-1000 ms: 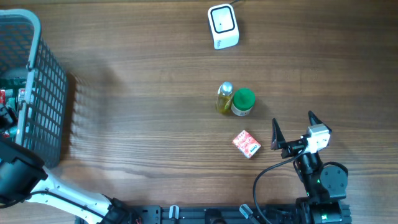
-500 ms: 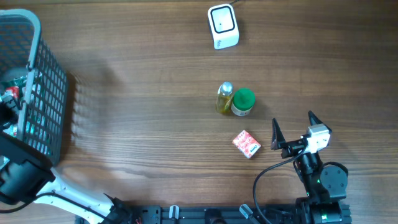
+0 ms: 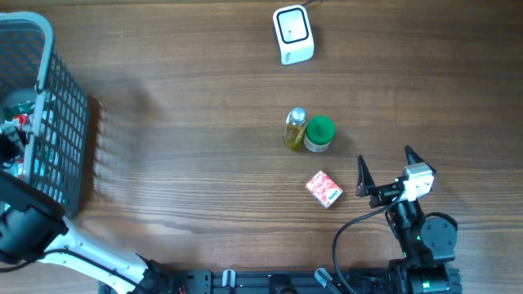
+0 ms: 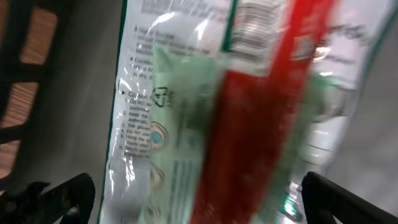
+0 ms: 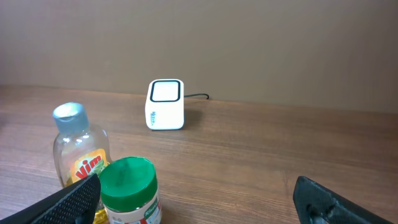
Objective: Scan the item barcode
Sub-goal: 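Grasp the green 3M gloves pack with red tubes in the basket, then lift the gloves pack out and lay it on the table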
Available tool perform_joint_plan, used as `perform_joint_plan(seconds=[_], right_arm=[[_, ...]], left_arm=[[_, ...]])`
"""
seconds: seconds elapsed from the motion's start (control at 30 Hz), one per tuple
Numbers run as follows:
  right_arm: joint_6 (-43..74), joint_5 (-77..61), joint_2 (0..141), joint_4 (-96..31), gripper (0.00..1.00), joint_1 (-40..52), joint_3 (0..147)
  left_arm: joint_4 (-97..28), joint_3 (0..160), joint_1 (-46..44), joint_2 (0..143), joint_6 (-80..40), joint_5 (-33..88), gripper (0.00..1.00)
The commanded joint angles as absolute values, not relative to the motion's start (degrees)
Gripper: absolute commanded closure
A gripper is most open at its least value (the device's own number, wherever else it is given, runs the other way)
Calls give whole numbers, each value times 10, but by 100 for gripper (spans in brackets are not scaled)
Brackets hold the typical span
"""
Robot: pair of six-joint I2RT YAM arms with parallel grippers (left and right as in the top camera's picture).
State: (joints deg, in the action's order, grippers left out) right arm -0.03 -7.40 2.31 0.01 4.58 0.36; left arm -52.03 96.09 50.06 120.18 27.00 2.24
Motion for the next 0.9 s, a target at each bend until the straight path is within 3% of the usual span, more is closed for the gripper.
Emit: perform_joint_plan(seconds=[0.0,0.4,0.47,0.6,0.63,0.67,0.7,0.73,0.77,0.87], right_arm=[[1,-69,21,3,0,46,4],[0,-69,21,3,0,46,4],[0,-69,21,3,0,46,4],[0,-69,21,3,0,46,4],[0,-69,21,3,0,46,4],[0,-69,21,4,0,46,4],[1,-69,21,4,0,46,4],[1,-69,21,3,0,46,4],[0,-69,21,4,0,46,4],[0,-69,21,4,0,46,4]], left_arm=[[-508,955,522,1222,290,38,0],[-497,945,539,1271,313,105,0],[-497,934,539,1289,313,115,5],[-492,915,538,1310,313,135,49],[-492,915,539,1309,313,135,53],[-492,915,539,1309,313,135,64],[-492,915,539,1309,313,135,83],[-492,915,539,1309,313,135,91],[-492,915,539,1309,311,135,96],[-493,937,538,1292,271,146,96]])
